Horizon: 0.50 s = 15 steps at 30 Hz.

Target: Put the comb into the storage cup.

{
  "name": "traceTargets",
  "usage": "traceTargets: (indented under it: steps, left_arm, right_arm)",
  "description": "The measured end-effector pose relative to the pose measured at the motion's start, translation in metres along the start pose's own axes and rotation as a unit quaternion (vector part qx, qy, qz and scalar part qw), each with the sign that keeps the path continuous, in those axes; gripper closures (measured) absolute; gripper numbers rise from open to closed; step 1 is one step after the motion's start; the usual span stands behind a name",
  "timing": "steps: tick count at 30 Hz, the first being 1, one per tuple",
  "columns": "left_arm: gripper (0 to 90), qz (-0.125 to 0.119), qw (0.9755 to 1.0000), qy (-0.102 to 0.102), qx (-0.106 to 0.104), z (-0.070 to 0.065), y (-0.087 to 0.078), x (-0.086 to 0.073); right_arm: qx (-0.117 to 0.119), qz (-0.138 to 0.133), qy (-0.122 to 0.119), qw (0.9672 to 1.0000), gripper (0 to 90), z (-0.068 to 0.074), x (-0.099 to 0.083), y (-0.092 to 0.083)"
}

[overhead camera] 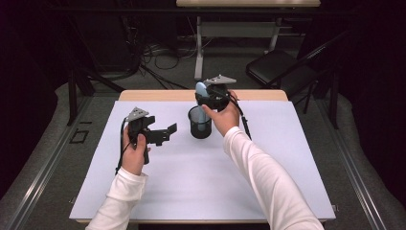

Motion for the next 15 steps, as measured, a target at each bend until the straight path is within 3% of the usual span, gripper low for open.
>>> traceTargets:
  steps: [15]
  left_arm:
    - [1.1, 0.001, 1.0, 0.001, -0.001, -0.001, 0.0011, -0.0007]
  right_arm:
    - [0.005, -0.001, -0.005, 1.0, 46.2, 0.0011, -0.0014, 0.0015]
Point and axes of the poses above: each handheld gripper's, and its own axes: y roughly forward along the jaws, x roughly out of its top, z roughly to its left, the point moved 5 cm from there along y, roughly forward along the jaws, and after that the axes turned 12 degrees about y, right-handed, at the moved point
